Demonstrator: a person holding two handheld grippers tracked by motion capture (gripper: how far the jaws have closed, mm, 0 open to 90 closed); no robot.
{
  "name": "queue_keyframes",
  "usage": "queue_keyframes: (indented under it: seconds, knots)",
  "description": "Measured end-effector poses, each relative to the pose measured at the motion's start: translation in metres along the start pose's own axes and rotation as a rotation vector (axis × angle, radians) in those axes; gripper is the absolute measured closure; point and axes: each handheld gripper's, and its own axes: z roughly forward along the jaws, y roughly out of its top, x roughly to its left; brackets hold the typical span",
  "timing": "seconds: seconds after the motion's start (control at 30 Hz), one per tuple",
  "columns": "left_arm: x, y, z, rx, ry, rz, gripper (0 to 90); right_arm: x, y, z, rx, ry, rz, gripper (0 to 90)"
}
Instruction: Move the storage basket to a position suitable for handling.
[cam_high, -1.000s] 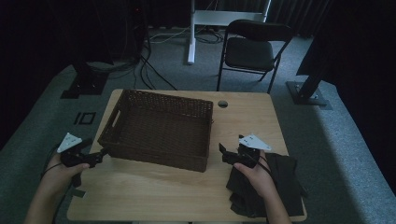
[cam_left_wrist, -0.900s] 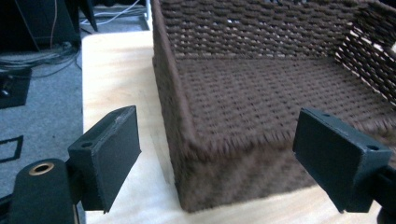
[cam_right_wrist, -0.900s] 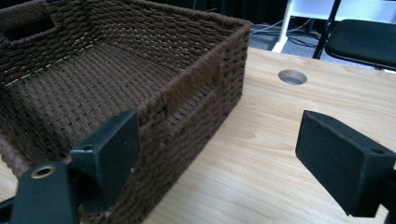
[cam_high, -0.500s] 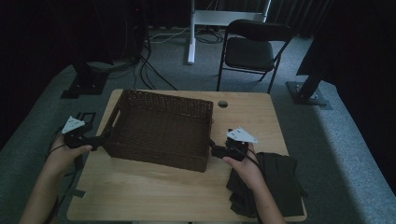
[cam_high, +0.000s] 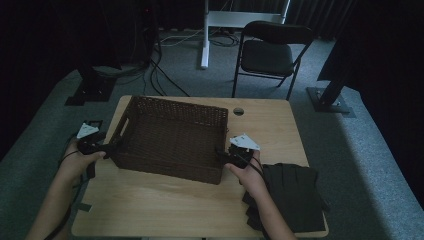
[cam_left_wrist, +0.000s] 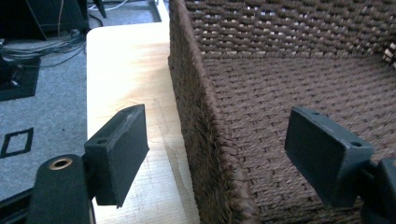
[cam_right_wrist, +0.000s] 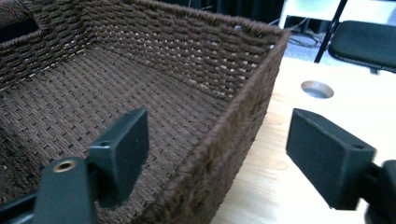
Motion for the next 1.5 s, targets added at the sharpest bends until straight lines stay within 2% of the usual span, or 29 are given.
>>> queue_keyframes:
  seconds: [0.07,0.13,0.17,0.2,0.23,0.3,0.4,0.5,0.6,0.67,0.73,0.87,0.9,1.1,1.23,1.3,1.37,1.43,1.5]
  knots:
    - [-0.001,-0.001,0.003,0.010,0.015,0.008,26.2,0.003,-0.002,0.003,0.017,-0.014,0.006,26.4]
    - [-0.002,-0.003,0.004,-0.001,0.010,0.014,31.6,0.006,-0.004,0.005,0.034,-0.010,0.016,34.8]
    - [-0.002,-0.003,0.004,-0.008,0.009,-0.010,39.2,0.006,-0.005,0.006,0.048,-0.015,0.012,40.8]
    - [-0.003,-0.003,0.005,-0.014,0.008,-0.019,50.9,0.006,-0.006,0.007,0.052,-0.010,0.005,41.9]
    - [-0.004,-0.004,0.006,0.003,0.021,-0.018,53.9,0.007,-0.007,0.008,0.050,0.000,0.023,44.3]
    - [-0.005,-0.005,0.007,0.031,0.017,-0.039,59.2,0.008,-0.009,0.010,0.058,0.001,0.033,44.7]
    - [-0.007,-0.005,0.007,0.028,0.014,-0.052,67.7,0.009,-0.010,0.011,0.065,0.021,0.063,51.2]
    - [-0.008,-0.006,0.006,0.026,0.022,-0.095,72.3,0.012,-0.009,0.011,0.067,0.000,0.039,54.2]
    - [-0.010,-0.007,0.004,0.033,0.030,-0.111,75.4,0.012,-0.009,0.011,0.070,-0.010,0.055,57.5]
    - [-0.012,-0.007,0.003,0.043,0.037,-0.096,76.5,0.012,-0.008,0.011,0.071,-0.025,0.057,60.2]
    - [-0.014,-0.007,0.001,0.054,0.049,-0.086,77.7,0.012,-0.007,0.012,0.075,-0.037,0.048,61.9]
    - [-0.017,-0.009,-0.002,0.058,0.073,-0.090,78.4,0.013,-0.005,0.013,0.086,-0.049,0.037,63.6]
    - [-0.018,-0.010,-0.002,0.054,0.076,-0.101,78.6,0.013,-0.005,0.013,0.087,-0.049,0.038,63.9]
    - [-0.021,-0.017,-0.010,0.034,0.073,-0.138,78.6,0.009,-0.003,0.015,0.089,-0.028,0.026,64.3]
    - [-0.024,-0.019,-0.015,0.041,0.086,-0.128,78.4,0.007,-0.001,0.016,0.097,-0.015,0.008,64.8]
    - [-0.025,-0.022,-0.017,0.031,0.082,-0.145,78.3,0.008,0.000,0.017,0.104,-0.016,0.000,65.2]
    - [-0.026,-0.023,-0.018,0.031,0.090,-0.148,78.4,0.006,0.000,0.018,0.106,-0.006,0.015,65.4]
    - [-0.029,-0.024,-0.021,0.037,0.106,-0.146,78.4,0.006,0.001,0.019,0.114,-0.002,0.004,65.9]
    - [-0.030,-0.028,-0.024,0.020,0.103,-0.165,78.3,0.006,0.003,0.020,0.122,0.002,-0.015,66.1]
